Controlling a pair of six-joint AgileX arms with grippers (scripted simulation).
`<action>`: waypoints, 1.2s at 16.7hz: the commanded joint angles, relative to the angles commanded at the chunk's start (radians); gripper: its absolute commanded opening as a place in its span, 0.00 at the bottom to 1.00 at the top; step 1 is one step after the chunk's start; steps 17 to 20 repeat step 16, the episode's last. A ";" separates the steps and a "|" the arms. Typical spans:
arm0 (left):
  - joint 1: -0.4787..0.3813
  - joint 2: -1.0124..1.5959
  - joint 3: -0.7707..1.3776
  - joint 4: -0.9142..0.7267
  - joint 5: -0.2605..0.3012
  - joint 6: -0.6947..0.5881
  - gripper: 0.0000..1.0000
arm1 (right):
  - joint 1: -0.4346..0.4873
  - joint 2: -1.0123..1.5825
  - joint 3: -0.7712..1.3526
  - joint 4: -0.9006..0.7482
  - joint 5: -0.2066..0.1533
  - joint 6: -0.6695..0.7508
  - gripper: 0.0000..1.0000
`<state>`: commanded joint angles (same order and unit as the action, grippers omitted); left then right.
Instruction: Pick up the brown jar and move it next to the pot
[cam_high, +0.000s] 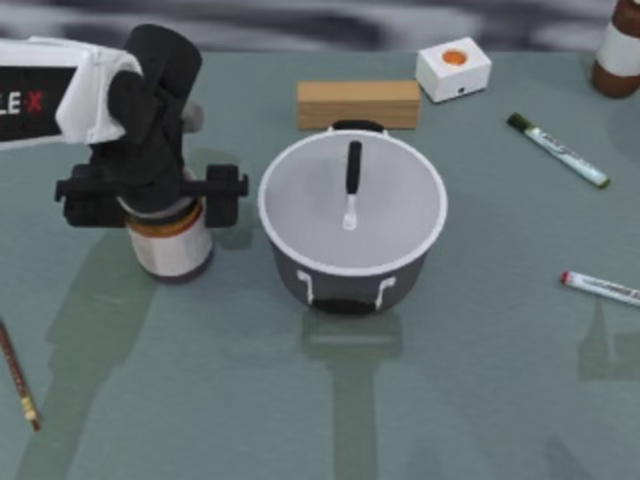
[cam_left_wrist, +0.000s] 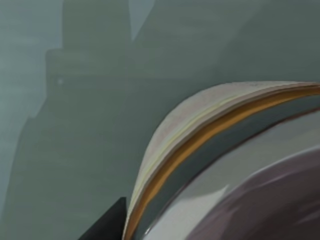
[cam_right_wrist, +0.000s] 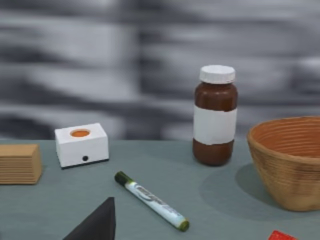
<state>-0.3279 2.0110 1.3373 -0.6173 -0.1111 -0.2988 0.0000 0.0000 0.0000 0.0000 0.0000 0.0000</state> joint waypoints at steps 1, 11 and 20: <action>0.000 0.000 0.000 0.000 0.000 0.000 0.30 | 0.000 0.000 0.000 0.000 0.000 0.000 1.00; 0.000 0.000 0.000 0.000 0.000 0.000 1.00 | 0.000 0.000 0.000 0.000 0.000 0.000 1.00; 0.000 0.000 0.000 0.000 0.000 0.000 1.00 | 0.000 0.000 0.000 0.000 0.000 0.000 1.00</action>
